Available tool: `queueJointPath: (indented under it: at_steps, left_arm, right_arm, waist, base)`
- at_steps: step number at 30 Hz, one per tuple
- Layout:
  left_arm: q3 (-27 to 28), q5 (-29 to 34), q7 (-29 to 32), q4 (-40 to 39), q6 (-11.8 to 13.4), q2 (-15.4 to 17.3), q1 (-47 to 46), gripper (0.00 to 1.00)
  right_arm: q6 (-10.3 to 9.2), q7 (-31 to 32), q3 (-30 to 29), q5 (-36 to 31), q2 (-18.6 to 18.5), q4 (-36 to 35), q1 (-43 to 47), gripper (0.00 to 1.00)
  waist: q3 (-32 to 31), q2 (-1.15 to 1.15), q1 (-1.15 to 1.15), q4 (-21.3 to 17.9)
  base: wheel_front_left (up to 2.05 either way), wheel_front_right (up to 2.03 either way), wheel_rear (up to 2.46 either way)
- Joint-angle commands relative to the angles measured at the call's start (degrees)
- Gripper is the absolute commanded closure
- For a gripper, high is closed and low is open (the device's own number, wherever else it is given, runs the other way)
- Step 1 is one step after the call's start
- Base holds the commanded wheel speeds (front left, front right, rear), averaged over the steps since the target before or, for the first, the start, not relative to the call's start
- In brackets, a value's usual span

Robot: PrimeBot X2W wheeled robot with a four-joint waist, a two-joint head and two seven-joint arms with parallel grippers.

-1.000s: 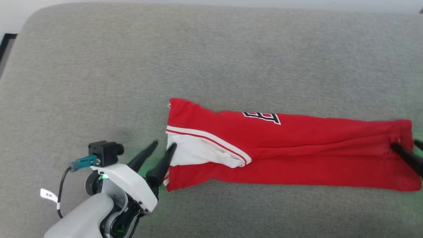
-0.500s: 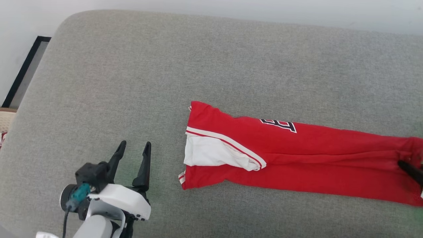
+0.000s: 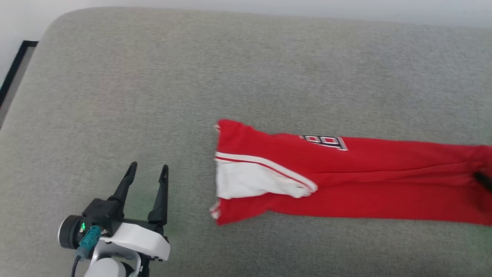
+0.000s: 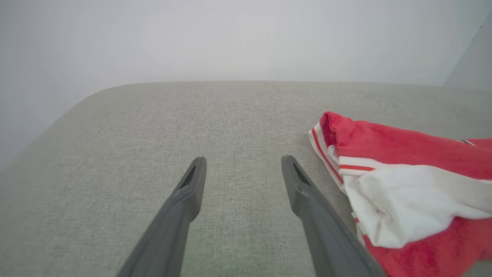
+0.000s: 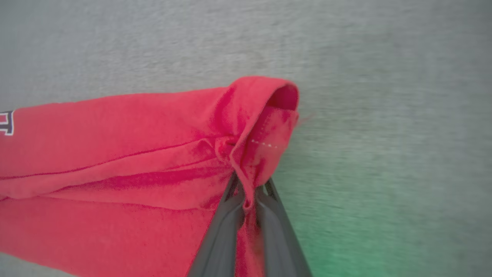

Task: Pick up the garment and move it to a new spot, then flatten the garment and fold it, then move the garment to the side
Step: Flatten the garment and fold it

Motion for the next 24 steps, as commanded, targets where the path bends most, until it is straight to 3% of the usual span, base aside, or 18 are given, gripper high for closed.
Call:
queueJointPath:
  at_steps: [1, 9, 15, 20, 24]
  left_arm:
    - [0.35, 1.29, -0.3, -0.56, -0.6, -0.72, -0.04, 0.0]
    - [2.96, 2.94, -0.3, -4.82, -2.21, -2.98, -0.58, 0.0]
    - [4.24, 4.2, -0.3, -7.94, -2.45, -2.86, -1.25, 0.0]
    - [3.31, 5.0, -0.3, -8.13, -2.48, -2.56, -0.79, 0.0]
    - [2.77, 5.63, -0.3, -6.78, -2.49, -2.79, -0.22, 0.0]
  right_arm:
    - [-0.34, -0.73, -1.38, -0.33, -1.02, 0.91, -0.45, 1.0]
    - [-0.26, -2.33, -8.94, -1.2, -7.2, 4.58, -1.1, 1.0]
    - [-0.23, -3.32, -13.75, -1.07, -10.89, 9.21, -2.4, 1.0]
    - [-0.21, -3.91, -15.8, -1.21, -11.73, 11.23, -2.7, 1.0]
    - [-0.21, -3.08, -14.36, -1.29, -10.5, 8.31, -1.49, 1.0]
  waist:
    - [0.39, 0.0, 0.0, -1.16]
    - [1.78, 0.0, 0.0, -4.86]
    - [2.92, 0.0, 0.0, -6.58]
    - [2.88, 0.0, 0.0, -7.04]
    - [1.98, 0.0, 0.0, -7.19]
  base:
    - [0.0, 0.0, 0.0]
    - [0.0, 0.0, 0.0]
    - [0.0, 0.0, 0.0]
    - [0.0, 0.0, 0.0]
    - [0.0, 0.0, 0.0]
